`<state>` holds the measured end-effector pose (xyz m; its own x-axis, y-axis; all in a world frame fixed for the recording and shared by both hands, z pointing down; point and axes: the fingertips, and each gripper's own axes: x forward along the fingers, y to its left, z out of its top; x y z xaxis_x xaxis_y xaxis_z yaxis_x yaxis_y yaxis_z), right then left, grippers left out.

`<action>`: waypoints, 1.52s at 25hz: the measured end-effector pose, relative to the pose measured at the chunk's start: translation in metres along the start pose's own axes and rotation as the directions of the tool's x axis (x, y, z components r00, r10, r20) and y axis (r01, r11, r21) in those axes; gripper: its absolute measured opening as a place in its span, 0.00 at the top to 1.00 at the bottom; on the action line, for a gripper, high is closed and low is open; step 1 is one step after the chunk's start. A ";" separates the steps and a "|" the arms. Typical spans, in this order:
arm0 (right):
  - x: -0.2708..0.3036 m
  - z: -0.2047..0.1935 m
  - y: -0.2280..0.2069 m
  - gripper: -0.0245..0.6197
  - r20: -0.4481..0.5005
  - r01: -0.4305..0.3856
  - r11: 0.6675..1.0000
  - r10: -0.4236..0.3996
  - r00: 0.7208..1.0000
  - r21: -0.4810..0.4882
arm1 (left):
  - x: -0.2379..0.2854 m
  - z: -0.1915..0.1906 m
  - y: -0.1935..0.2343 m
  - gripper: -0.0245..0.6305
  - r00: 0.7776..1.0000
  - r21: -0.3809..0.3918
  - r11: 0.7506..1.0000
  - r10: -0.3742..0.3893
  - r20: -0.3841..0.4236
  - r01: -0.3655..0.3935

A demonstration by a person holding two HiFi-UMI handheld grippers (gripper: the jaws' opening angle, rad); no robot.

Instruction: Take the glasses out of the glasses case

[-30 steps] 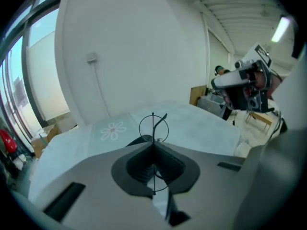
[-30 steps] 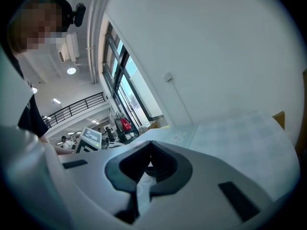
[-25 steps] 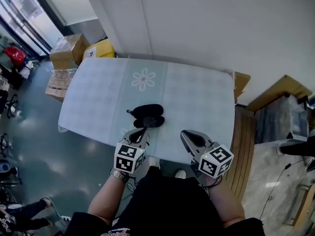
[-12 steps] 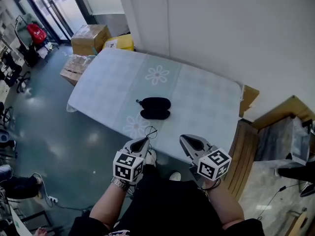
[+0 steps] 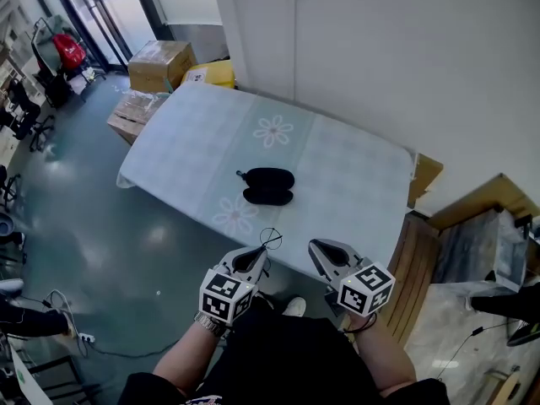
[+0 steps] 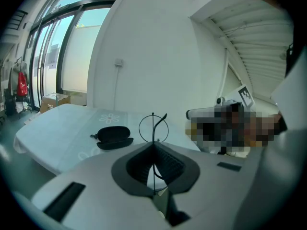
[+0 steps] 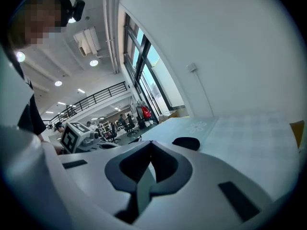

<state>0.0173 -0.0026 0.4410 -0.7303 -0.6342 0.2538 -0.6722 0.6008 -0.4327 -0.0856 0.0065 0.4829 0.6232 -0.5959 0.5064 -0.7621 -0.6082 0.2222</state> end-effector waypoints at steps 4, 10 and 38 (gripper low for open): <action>0.004 -0.010 0.003 0.93 -0.010 -0.001 1.000 0.001 1.000 0.021 | -0.005 0.001 -0.004 0.92 1.000 0.007 1.000 -0.021 0.004 0.021; 0.012 -0.024 0.008 0.93 -0.038 -0.009 0.999 0.010 0.999 0.037 | -0.011 -0.006 0.004 0.92 1.000 -0.010 1.000 -0.014 0.006 0.014; 0.000 -0.037 0.023 0.93 -0.029 -0.026 0.999 0.027 0.999 0.043 | -0.026 -0.013 -0.007 0.92 1.000 -0.013 1.000 0.006 0.028 -0.006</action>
<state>-0.0022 0.0289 0.4628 -0.7516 -0.6030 0.2672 -0.6471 0.5959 -0.4755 -0.0987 0.0329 0.4790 0.6231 -0.6142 0.4842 -0.7680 -0.5976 0.2302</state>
